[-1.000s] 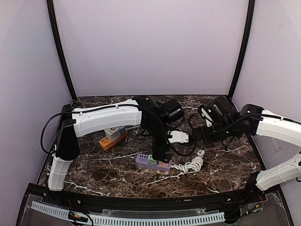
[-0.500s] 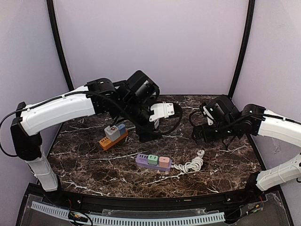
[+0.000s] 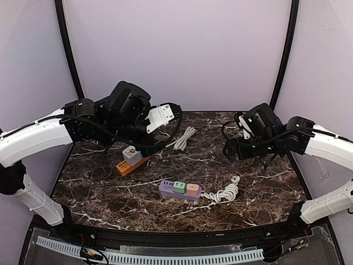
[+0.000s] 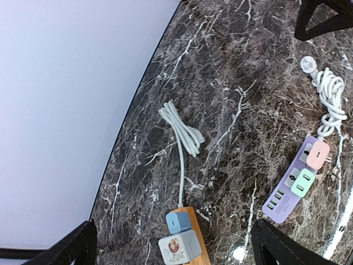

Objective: Insert the plug

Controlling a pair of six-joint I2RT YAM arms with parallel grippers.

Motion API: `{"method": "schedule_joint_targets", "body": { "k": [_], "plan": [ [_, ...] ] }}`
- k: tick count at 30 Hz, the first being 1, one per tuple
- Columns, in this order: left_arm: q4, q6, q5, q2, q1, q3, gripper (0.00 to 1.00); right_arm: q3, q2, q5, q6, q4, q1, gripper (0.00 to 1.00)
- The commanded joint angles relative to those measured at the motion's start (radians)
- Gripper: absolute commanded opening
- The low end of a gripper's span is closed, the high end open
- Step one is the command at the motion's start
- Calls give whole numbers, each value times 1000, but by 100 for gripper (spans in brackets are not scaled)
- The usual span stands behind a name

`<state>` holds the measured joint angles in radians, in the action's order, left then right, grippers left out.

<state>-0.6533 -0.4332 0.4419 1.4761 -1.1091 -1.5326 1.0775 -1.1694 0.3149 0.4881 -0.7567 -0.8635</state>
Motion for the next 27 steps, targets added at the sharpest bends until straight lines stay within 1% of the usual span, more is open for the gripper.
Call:
{"method": "schedule_joint_targets", "body": {
  "k": [1, 4, 7, 14, 15, 19, 25, 27],
  "plan": [
    [10, 90, 136, -96, 3, 54, 99, 28, 6, 8, 9, 13, 5, 99],
    [-10, 126, 175, -140, 25, 97, 99, 34, 12, 10, 11, 12, 4, 99],
    [-7, 181, 181, -224, 60, 154, 99, 36, 19, 13, 12, 26, 5, 99],
    [-13, 285, 193, -428, 222, 331, 99, 48, 19, 32, 21, 65, 6, 99],
    [-10, 307, 187, -448, 237, 349, 99, 56, 15, 43, 24, 66, 5, 99],
    [6, 374, 116, -562, 368, 453, 99, 93, 0, 78, 37, 81, 5, 99],
    [14, 425, 82, -668, 484, 589, 99, 122, -19, 146, 49, 87, 6, 99],
    [32, 471, 65, -708, 532, 640, 99, 124, -17, 164, 55, 93, 6, 99]
  ]
}}
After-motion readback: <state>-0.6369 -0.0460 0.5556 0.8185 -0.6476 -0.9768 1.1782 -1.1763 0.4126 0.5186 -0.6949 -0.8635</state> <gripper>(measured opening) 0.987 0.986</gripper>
